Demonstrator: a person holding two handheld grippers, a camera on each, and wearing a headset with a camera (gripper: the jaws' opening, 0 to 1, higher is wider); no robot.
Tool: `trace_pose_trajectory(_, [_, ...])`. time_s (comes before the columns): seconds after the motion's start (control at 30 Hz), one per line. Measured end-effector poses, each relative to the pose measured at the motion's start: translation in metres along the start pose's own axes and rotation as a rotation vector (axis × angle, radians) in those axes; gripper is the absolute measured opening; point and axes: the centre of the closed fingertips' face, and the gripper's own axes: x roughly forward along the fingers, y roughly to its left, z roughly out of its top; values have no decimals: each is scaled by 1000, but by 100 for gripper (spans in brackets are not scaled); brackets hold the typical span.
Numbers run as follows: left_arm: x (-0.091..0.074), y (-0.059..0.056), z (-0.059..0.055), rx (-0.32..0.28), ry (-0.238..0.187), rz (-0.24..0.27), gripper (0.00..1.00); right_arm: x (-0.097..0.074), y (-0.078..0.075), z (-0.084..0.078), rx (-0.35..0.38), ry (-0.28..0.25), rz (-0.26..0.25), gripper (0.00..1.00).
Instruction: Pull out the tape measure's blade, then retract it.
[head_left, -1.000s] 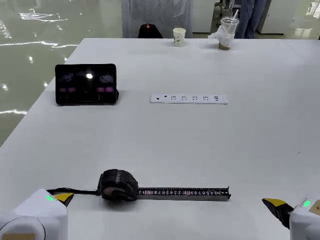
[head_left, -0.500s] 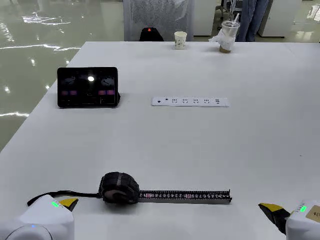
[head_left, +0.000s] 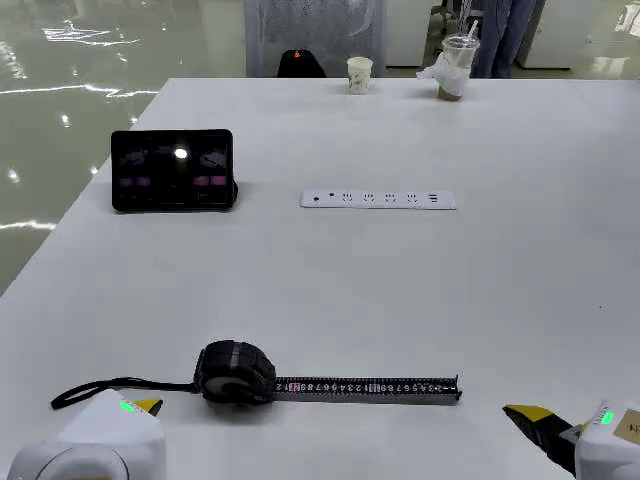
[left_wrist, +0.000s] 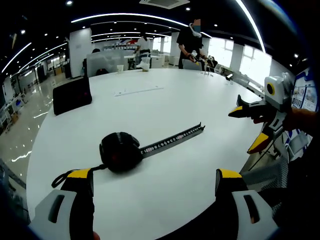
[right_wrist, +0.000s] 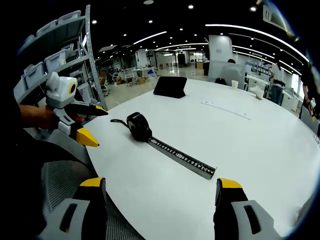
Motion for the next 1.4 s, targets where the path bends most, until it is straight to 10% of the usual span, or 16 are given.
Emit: trace_pose_trajectory(1.4, [53, 29, 20, -92, -49, 108, 96, 22, -49, -21, -296, 113, 198, 66])
